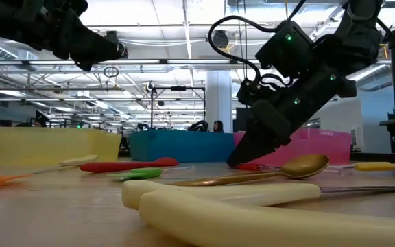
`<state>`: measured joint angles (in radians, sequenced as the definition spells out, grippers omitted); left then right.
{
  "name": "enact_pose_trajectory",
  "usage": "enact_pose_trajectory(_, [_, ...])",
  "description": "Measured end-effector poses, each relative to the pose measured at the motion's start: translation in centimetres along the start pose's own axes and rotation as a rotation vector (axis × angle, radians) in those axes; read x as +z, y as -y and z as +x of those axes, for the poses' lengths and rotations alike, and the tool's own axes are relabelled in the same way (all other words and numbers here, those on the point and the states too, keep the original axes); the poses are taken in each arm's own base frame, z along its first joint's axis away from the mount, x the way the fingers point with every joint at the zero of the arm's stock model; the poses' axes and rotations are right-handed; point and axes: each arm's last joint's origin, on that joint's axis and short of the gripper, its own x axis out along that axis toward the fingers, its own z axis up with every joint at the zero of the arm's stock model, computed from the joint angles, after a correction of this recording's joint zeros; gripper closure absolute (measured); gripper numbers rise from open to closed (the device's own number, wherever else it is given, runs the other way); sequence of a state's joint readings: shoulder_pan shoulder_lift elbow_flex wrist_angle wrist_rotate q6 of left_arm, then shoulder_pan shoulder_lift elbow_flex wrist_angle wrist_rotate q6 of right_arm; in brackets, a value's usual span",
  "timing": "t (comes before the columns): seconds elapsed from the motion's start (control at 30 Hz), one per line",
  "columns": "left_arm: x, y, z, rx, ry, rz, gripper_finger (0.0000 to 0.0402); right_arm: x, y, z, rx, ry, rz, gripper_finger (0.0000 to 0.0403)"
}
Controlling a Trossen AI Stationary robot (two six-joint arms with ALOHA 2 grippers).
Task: Pick & Place Kitchen Items
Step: Put the red spatula into the red bin
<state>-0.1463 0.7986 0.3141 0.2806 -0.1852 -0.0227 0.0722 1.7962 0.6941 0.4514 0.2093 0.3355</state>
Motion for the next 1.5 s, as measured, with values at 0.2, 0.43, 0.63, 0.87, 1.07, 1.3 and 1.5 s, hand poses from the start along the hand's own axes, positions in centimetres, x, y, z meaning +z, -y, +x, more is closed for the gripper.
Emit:
enact_pose_trajectory(0.2, [-0.1,0.0,0.0,0.000,-0.011,0.002,0.0266,-0.3,-0.1,0.0,0.018,-0.033,-0.039,0.0221])
enact_pose_trajectory(0.43, [-0.2,0.0,0.0,0.000,-0.017,0.002,0.0266,-1.0,0.1,-0.1,0.023,-0.061,-0.041,0.0306])
enact_pose_trajectory(0.63, [-0.2,0.0,0.0,0.000,-0.017,0.000,0.0266,0.0,-0.2,-0.5,0.039,0.041,-0.039,0.0315])
enact_pose_trajectory(0.87, [-0.2,0.0,0.0,0.000,-0.018,-0.005,0.0266,1.6,-0.9,-2.3,0.017,0.132,-0.073,0.0248])
enact_pose_trajectory(1.07, [-0.2,0.0,0.0,0.001,-0.021,-0.005,0.0266,1.4,-1.1,-3.9,-0.001,0.043,0.012,0.0205])
enact_pose_trajectory(1.3, [-0.2,0.0,0.0,0.001,-0.022,-0.005,0.0266,0.1,-1.3,-3.2,-0.055,0.000,0.145,0.0203])
enact_pose_trajectory(1.5, [-0.2,0.0,0.0,0.001,-0.022,-0.004,0.0266,-0.3,-1.9,-2.2,-0.028,0.027,0.162,0.0203])
